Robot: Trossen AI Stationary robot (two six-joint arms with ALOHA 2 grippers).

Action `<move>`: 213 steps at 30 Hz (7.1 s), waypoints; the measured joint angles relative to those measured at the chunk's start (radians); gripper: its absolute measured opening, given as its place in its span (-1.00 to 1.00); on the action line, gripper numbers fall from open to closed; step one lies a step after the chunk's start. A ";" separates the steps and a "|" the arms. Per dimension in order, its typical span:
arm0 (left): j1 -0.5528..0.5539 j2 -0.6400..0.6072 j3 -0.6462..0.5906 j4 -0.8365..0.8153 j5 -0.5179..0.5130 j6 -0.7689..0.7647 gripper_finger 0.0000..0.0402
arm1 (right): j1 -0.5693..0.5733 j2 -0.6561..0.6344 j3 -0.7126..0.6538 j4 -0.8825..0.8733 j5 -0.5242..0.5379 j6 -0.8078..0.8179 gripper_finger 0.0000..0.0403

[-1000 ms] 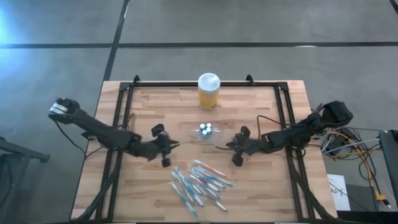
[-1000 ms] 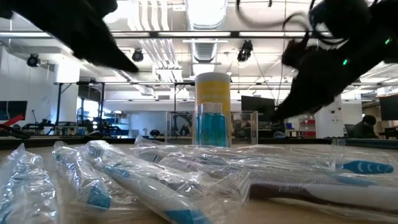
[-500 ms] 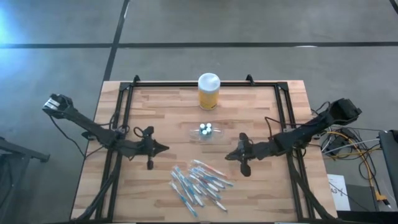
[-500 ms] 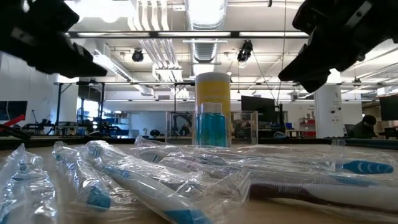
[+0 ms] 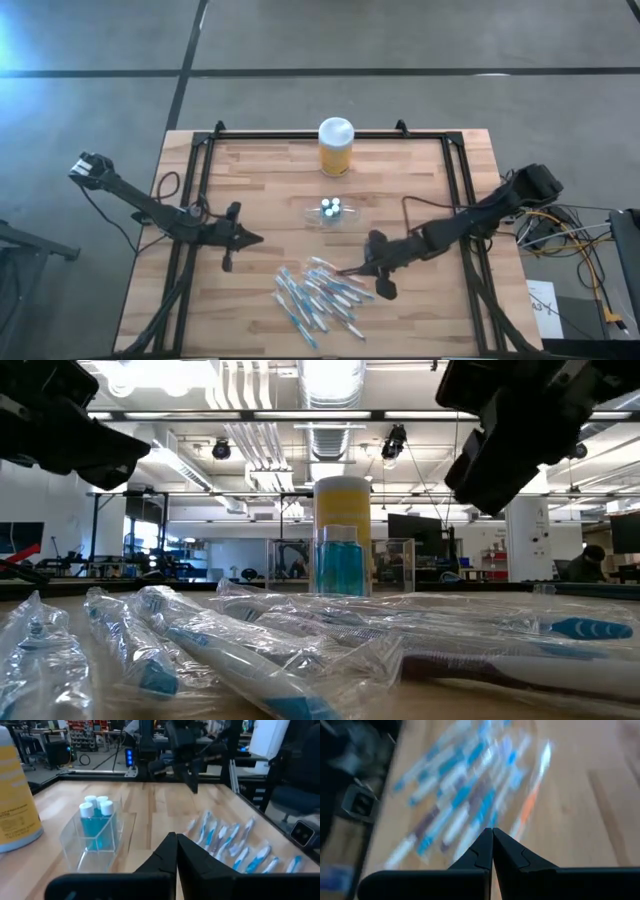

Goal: Pick & Place toothbrushing station
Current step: Put the blue toothbrush into the transparent organizer

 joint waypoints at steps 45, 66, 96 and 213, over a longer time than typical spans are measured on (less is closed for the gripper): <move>0.001 -0.015 0.000 -0.106 0.017 -0.071 -0.91 | -0.028 0.511 0.650 -0.682 -0.050 -0.029 -0.35; 0.001 -0.015 0.000 -0.106 0.016 -0.081 -0.93 | -0.055 0.512 0.575 -0.600 -0.100 -0.049 -0.77; 0.001 -0.015 0.000 -0.106 0.029 -0.094 -0.93 | -0.062 -0.196 0.110 0.205 0.446 -0.451 -0.94; 0.001 -0.008 0.000 -0.114 0.060 -0.140 -0.93 | -0.036 0.565 0.721 -0.491 0.017 -0.180 -0.24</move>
